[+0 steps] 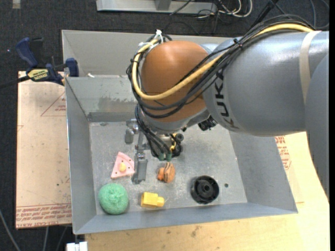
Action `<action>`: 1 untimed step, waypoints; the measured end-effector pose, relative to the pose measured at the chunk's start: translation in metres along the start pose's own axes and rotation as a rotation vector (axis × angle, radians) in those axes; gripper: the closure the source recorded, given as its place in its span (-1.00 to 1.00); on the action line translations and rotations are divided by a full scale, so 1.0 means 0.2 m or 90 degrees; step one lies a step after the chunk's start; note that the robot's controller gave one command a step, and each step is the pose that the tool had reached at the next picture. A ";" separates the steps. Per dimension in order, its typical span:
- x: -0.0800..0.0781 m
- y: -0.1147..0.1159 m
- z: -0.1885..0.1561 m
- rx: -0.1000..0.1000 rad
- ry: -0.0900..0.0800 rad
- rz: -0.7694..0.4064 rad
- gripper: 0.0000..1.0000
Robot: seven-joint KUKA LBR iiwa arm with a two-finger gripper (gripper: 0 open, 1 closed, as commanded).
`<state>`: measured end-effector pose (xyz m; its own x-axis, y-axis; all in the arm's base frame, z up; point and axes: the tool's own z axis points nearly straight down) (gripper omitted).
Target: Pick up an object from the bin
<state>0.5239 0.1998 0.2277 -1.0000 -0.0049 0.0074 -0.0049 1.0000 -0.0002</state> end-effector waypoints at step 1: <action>-0.01 -0.01 -0.02 -0.001 -0.005 0.003 -1.00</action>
Offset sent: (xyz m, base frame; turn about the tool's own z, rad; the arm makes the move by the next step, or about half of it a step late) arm -0.0062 0.0025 -0.0739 -0.1227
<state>0.5257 0.1986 0.2320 -1.0000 -0.0007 -0.0003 -0.0007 1.0000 0.0014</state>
